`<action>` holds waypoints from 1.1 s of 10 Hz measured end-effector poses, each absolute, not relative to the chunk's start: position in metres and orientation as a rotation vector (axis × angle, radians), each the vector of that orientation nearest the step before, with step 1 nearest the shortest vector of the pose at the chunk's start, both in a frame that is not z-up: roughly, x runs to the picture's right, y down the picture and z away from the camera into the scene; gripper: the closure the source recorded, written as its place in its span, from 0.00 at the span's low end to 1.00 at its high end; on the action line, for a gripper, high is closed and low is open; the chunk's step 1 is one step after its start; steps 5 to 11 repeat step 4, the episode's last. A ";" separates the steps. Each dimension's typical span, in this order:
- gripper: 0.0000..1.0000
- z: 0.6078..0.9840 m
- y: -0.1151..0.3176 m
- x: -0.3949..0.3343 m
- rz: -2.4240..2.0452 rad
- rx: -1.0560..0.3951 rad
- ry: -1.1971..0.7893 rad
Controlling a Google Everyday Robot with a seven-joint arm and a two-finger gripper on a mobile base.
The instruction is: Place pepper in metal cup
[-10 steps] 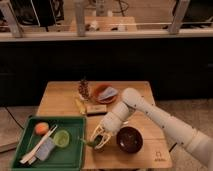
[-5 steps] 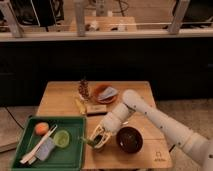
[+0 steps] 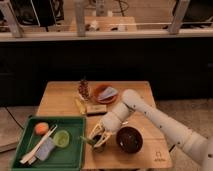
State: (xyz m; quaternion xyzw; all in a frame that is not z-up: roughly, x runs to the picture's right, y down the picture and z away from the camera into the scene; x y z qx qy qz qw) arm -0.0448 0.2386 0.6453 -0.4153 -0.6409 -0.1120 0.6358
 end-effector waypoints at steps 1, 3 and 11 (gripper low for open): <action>0.20 0.645 0.238 -0.045 -0.255 -0.946 -1.464; 0.20 0.645 0.235 -0.043 -0.252 -0.932 -1.456; 0.20 0.645 0.233 -0.040 -0.249 -0.919 -1.444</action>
